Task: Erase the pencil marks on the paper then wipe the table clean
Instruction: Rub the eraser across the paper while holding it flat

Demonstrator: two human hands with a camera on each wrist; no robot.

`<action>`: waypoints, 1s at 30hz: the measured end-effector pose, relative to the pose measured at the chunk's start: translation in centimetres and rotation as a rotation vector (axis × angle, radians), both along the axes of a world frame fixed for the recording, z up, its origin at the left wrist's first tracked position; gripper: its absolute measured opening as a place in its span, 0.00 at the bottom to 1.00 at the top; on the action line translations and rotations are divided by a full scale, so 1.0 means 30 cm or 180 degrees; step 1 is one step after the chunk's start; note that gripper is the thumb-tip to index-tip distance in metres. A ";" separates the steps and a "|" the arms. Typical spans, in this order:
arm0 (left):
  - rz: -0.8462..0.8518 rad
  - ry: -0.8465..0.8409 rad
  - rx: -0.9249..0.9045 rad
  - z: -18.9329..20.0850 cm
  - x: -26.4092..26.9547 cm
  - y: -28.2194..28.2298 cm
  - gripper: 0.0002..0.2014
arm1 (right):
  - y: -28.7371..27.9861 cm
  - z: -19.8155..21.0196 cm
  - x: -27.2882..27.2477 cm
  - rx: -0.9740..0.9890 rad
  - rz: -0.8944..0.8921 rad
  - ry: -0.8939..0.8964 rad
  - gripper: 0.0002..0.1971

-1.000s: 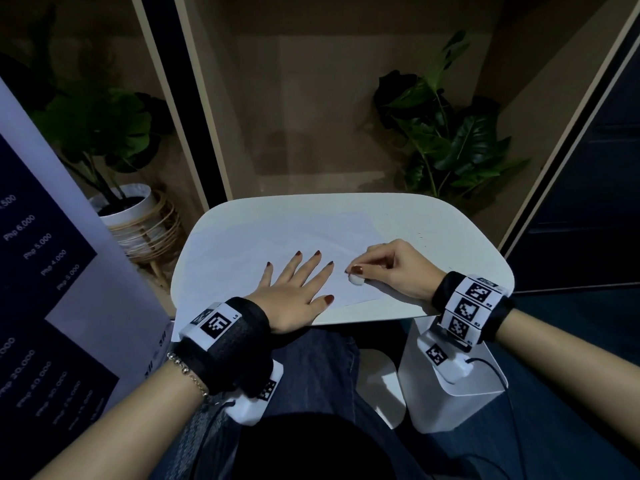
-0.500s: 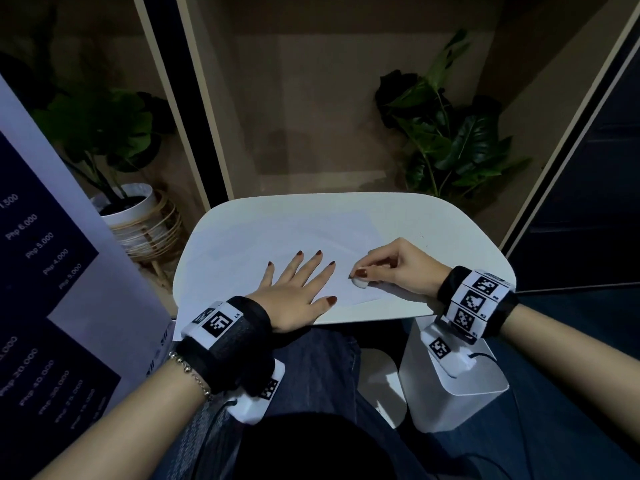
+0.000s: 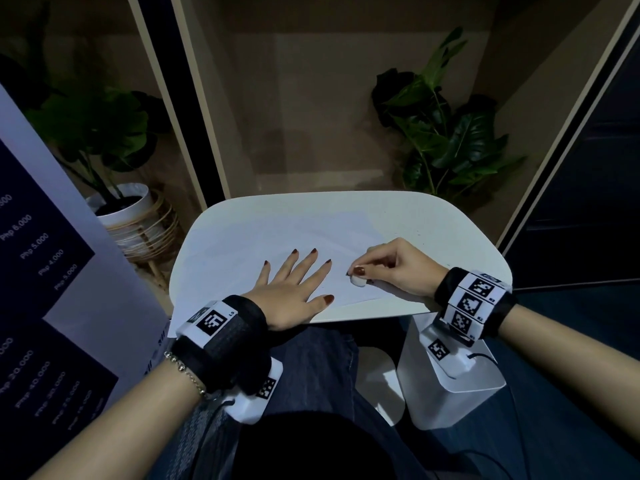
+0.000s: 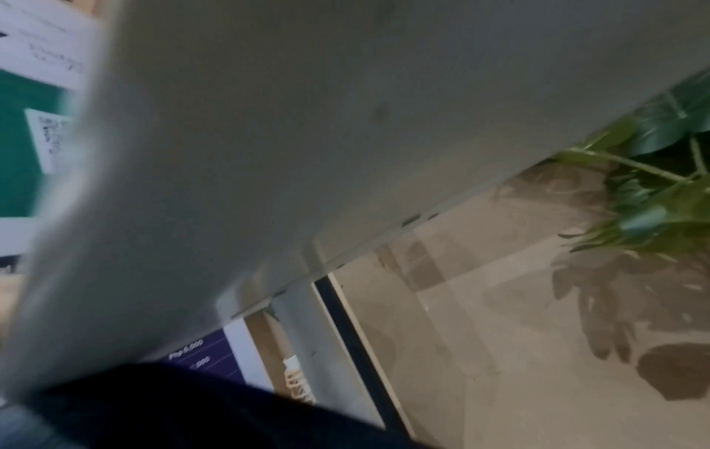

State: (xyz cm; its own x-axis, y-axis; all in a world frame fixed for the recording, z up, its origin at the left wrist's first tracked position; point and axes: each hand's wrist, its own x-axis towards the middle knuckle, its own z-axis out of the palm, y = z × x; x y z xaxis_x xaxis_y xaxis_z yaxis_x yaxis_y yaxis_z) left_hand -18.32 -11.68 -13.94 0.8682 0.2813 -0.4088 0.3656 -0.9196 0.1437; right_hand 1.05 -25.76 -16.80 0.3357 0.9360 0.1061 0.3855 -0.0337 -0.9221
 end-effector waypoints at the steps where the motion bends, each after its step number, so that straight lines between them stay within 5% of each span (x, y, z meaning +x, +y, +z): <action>1: 0.0005 -0.0003 -0.0004 0.000 0.000 -0.001 0.31 | -0.003 0.006 0.006 -0.0073 0.0100 -0.0081 0.07; 12: 0.0009 -0.0029 0.0055 -0.009 -0.001 0.001 0.31 | -0.016 0.029 0.002 -0.0288 0.0565 -0.0185 0.08; 15: 0.0005 -0.0031 0.0059 -0.010 0.000 0.003 0.31 | -0.014 0.023 -0.014 -0.0071 0.0267 0.0008 0.08; 20: 0.0011 -0.0027 0.0053 -0.008 0.001 0.000 0.31 | -0.015 0.038 0.009 -0.0360 0.0622 -0.0367 0.07; 25: 0.0026 -0.0040 0.0030 -0.007 0.001 0.000 0.31 | -0.014 0.028 -0.010 -0.0032 0.0190 -0.0089 0.08; 30: 0.0024 -0.0058 0.0033 -0.010 -0.001 0.000 0.31 | -0.017 0.041 0.017 -0.0454 0.0606 -0.0262 0.07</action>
